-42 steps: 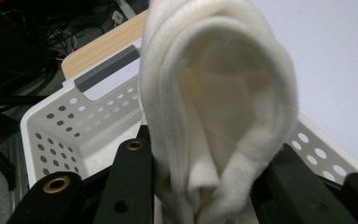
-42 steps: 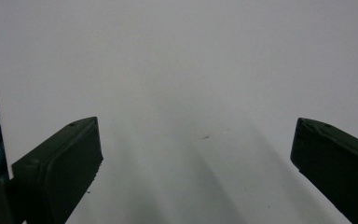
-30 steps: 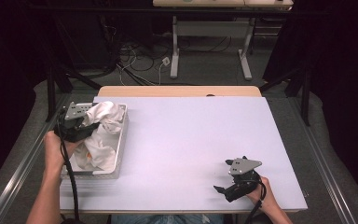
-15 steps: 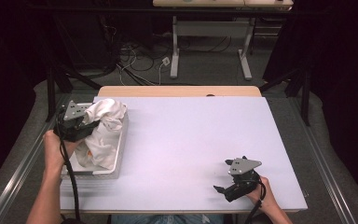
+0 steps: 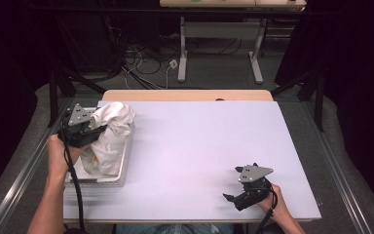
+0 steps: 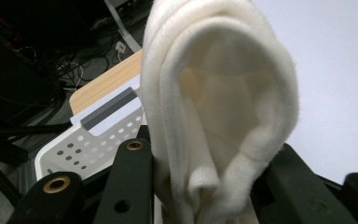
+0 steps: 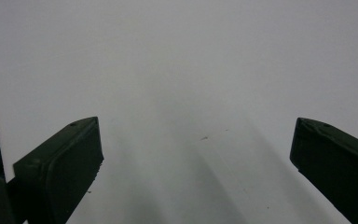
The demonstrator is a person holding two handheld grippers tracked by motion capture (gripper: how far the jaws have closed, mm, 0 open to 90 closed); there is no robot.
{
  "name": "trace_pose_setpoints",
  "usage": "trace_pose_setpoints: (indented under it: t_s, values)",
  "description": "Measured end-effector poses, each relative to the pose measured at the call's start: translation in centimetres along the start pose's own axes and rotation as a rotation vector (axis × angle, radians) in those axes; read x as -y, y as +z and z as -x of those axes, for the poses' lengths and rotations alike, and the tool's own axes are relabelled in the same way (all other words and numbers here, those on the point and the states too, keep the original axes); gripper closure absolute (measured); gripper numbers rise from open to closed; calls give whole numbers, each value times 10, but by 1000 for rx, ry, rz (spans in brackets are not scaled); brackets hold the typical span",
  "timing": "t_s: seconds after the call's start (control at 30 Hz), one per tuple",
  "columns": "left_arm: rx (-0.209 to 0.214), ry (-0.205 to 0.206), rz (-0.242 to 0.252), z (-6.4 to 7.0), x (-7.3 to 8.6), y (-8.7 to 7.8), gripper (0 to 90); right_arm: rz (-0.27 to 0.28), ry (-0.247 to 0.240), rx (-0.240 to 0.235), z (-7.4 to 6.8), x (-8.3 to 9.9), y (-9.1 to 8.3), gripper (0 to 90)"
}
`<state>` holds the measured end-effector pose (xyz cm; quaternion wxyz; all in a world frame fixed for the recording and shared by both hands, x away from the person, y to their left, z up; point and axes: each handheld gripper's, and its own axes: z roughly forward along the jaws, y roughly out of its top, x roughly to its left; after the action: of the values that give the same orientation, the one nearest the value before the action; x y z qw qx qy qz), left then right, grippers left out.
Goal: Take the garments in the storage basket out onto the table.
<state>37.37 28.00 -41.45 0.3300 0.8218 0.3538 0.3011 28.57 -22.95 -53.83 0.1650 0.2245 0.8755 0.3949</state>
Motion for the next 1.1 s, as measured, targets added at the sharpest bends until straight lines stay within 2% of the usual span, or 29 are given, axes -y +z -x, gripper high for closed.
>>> trace_pose_setpoints:
  t_s: [0.4, 0.83, 1.1]
  values:
    - [4, 14, -12, -1, -10, -2, 688, 0, 5, 10, -1, 1, -1, 19]
    - [1, 34, 32, 1, -30, -8, 689, -1, -3, 9, -1, 0, 0, 20]
    - [16, 58, 43, 7, -43, -8, 689, -4, -3, 6, -1, 0, -1, 20]
